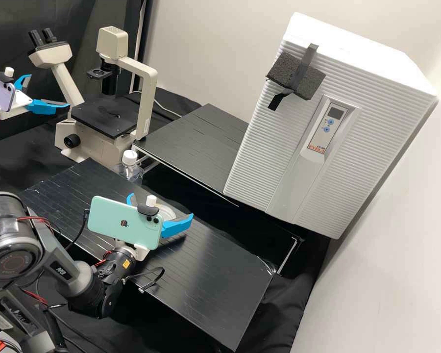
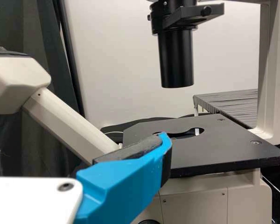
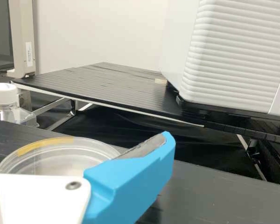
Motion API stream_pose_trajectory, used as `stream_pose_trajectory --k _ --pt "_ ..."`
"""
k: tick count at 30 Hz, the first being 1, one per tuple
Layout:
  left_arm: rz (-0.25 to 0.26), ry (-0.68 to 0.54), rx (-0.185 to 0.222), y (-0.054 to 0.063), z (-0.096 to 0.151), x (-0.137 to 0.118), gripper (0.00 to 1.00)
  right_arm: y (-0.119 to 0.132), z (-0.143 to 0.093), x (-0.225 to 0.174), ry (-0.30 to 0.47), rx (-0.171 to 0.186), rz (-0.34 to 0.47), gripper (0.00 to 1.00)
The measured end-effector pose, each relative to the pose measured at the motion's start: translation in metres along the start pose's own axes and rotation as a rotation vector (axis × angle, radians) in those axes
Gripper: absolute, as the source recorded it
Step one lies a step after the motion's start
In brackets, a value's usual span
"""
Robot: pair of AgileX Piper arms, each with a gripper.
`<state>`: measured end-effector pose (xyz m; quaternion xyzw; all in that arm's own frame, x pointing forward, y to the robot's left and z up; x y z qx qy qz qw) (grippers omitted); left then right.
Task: Open the petri dish lid.
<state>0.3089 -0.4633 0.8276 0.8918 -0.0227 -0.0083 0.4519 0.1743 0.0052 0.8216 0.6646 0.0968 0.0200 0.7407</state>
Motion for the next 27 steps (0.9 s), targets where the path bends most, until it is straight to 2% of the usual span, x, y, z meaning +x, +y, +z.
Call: stream_pose_trajectory --k 23,24,27 --pt "0.000 0.000 0.000 0.0000 0.0000 0.0000 1.00 -0.0041 0.0012 -0.0042 -0.003 -0.004 -0.026 1.00" --pt "0.000 0.000 0.000 0.0000 0.0000 0.0000 1.00 -0.0039 0.0015 -0.0043 -0.005 -0.004 -0.024 0.00" --pt "0.000 0.000 0.000 0.0000 0.0000 0.0000 1.00 -0.0037 0.0017 -0.0044 -0.006 -0.005 -0.023 0.00"
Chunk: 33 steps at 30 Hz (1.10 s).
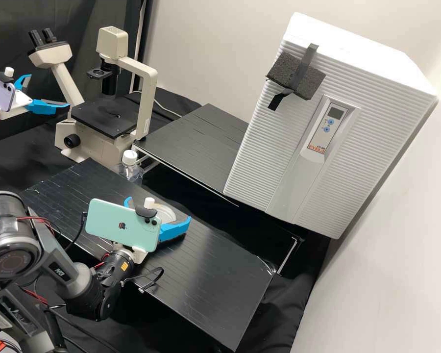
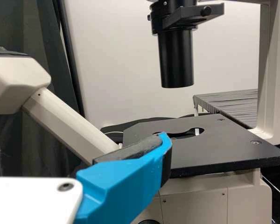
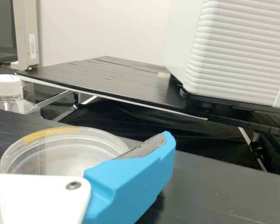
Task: Open the petri dish lid.
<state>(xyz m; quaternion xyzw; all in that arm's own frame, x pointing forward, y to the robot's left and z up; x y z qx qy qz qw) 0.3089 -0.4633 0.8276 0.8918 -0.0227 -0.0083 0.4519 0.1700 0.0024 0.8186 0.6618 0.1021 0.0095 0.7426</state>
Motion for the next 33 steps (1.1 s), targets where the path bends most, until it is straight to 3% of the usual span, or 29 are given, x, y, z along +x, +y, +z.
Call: stream_pose_trajectory --k 33 --pt "0.000 0.000 0.000 0.0000 0.0000 0.0000 1.00 -0.0018 -0.0022 0.0009 0.014 0.000 -0.011 0.00"
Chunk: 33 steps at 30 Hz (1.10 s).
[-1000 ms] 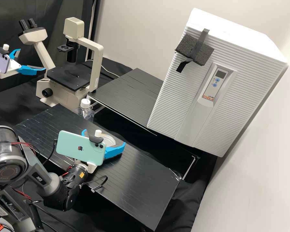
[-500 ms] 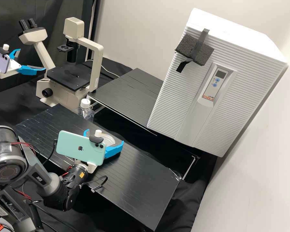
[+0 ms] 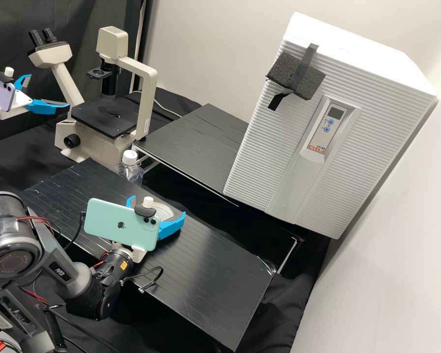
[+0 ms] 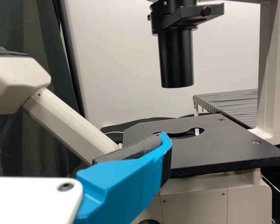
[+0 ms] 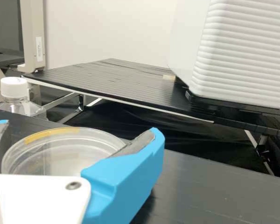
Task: Open the petri dish lid.
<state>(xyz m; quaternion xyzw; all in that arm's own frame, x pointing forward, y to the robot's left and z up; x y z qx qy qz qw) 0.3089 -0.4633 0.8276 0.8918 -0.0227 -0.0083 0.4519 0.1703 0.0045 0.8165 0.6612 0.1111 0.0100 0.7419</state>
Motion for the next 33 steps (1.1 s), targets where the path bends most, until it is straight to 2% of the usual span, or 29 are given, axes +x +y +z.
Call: stream_pose_trajectory --k 3,9,12,15,22,26,33 --pt "0.000 0.000 0.000 0.000 0.000 0.000 1.00 0.000 -0.001 0.000 0.005 0.003 -0.002 0.00" --pt "0.000 0.000 0.000 0.000 0.000 0.000 1.00 0.004 -0.004 -0.001 0.019 0.034 0.019 0.00" --pt "0.000 0.000 0.000 0.000 0.000 0.000 1.00 0.007 -0.005 -0.002 0.021 0.033 0.035 0.00" --pt "0.000 0.000 0.000 0.000 0.000 0.000 1.00 0.008 -0.004 -0.003 0.017 0.058 0.040 0.00" --pt "0.000 0.000 0.000 0.000 0.000 0.000 1.00 0.023 0.005 -0.003 -0.034 0.092 0.115 0.00" --pt "0.000 0.000 0.000 0.000 0.000 0.000 1.00 0.034 0.019 0.001 -0.095 0.130 0.174 0.00" --pt "0.000 0.000 0.000 0.000 0.000 0.000 1.00 0.038 0.034 0.003 -0.159 0.175 0.201 0.00"
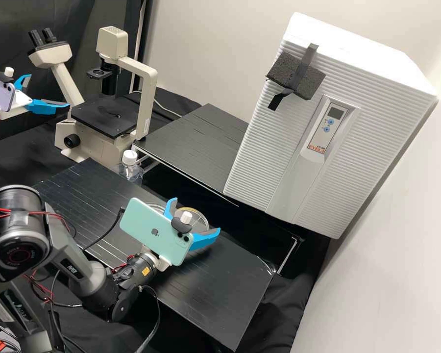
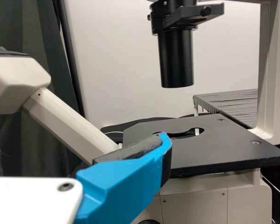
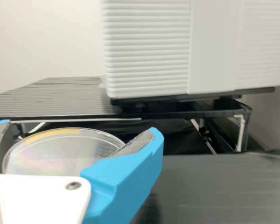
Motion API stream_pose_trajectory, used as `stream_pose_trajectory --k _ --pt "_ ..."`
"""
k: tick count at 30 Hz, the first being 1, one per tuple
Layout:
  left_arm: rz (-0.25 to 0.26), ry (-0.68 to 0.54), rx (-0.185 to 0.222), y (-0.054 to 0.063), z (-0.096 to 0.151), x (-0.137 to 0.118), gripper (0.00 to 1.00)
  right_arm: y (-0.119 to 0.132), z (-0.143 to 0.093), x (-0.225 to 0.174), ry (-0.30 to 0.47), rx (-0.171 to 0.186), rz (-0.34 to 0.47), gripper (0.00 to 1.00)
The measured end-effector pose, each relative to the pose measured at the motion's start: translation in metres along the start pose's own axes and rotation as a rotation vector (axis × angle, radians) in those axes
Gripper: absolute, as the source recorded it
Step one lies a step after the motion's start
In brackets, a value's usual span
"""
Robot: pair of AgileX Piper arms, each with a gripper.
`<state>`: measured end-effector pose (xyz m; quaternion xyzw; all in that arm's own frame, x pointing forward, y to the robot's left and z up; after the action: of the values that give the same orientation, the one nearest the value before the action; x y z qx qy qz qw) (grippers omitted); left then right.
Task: Open the petri dish lid.
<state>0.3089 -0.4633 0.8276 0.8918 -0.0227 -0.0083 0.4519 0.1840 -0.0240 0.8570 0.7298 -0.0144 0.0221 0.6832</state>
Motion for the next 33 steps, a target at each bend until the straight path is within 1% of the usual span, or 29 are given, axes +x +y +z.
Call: stream_pose_trajectory --k 4,13,18,21,23,25,31,33 --pt "0.000 0.000 0.000 0.000 0.000 0.000 1.00 0.002 0.007 0.001 -0.030 0.012 0.006 0.00" --pt "0.000 0.000 0.000 0.000 0.000 0.000 1.00 0.006 0.017 0.001 -0.073 0.026 0.023 0.00" --pt "0.000 0.000 0.000 0.000 0.000 0.000 1.00 0.010 0.019 0.000 -0.096 0.003 0.063 0.00" --pt "0.000 0.000 0.000 0.000 0.000 0.000 1.00 0.012 0.020 0.000 -0.109 -0.028 0.087 0.00" --pt "0.000 0.000 0.000 0.000 0.000 0.000 1.00 0.014 0.020 -0.001 -0.113 -0.059 0.102 0.00" --pt "0.000 0.000 0.000 0.000 0.000 0.000 1.00 0.014 0.019 -0.002 -0.116 -0.079 0.105 0.00" --pt "0.000 0.000 0.000 0.000 0.000 0.000 1.00 0.012 0.017 -0.006 -0.122 -0.130 0.105 0.00" --pt "0.000 0.000 0.000 0.000 0.000 0.000 1.00 0.011 0.017 -0.007 -0.123 -0.140 0.102 0.00"
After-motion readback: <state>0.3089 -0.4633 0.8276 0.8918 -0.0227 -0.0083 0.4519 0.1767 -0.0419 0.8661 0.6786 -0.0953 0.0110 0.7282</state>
